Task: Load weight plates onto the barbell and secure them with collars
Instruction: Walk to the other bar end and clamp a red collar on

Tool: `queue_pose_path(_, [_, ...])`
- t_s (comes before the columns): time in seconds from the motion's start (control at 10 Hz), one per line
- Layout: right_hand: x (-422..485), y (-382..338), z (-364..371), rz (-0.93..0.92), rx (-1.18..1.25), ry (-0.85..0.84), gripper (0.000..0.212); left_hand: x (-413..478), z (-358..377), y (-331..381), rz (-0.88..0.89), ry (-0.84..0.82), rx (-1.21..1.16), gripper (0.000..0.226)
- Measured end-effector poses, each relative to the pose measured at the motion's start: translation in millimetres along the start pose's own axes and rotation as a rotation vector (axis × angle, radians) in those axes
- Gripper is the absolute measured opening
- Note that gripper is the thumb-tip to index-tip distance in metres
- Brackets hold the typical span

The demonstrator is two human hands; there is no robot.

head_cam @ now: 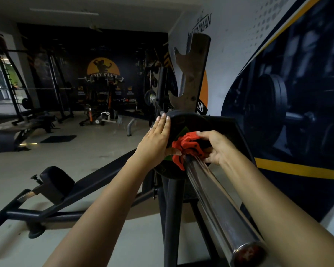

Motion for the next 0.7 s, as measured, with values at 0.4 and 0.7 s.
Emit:
queue_pose_path(0.4, [-11, -22, -7, -0.657, -0.626, -0.005, 0.032, -2, -4, 2, -0.003, 0.003, 0.004, 0.101])
queue_pose_path(0.7, [-38, -35, -4, -0.863, -0.963, -0.121, 0.043, -9, -15, 16, 0.036, 0.082, 0.011, 0.083])
Point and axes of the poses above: each hand's wrist, its own x-axis towards the middle knuckle, its own z-axis out of the palm, y = z × x, the point moved 5 cm from there along x, towards the middle knuckle, and after that the axes turned 14 degrees about -z, right-handed, at the moved point
